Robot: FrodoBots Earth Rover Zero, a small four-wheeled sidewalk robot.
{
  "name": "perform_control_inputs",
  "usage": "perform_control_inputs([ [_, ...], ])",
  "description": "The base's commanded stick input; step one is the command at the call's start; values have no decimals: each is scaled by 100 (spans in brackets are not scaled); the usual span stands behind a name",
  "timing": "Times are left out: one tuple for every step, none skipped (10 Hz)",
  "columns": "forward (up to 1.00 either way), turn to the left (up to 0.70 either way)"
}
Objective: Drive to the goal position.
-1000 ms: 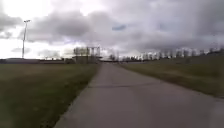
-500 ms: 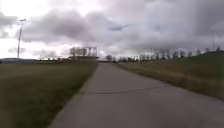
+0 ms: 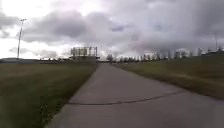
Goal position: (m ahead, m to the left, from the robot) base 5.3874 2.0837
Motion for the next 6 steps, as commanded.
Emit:
perform_control_inputs([
  [100,1],
  [100,1],
  [100,1],
  [100,1],
  [100,1],
  [100,1],
])
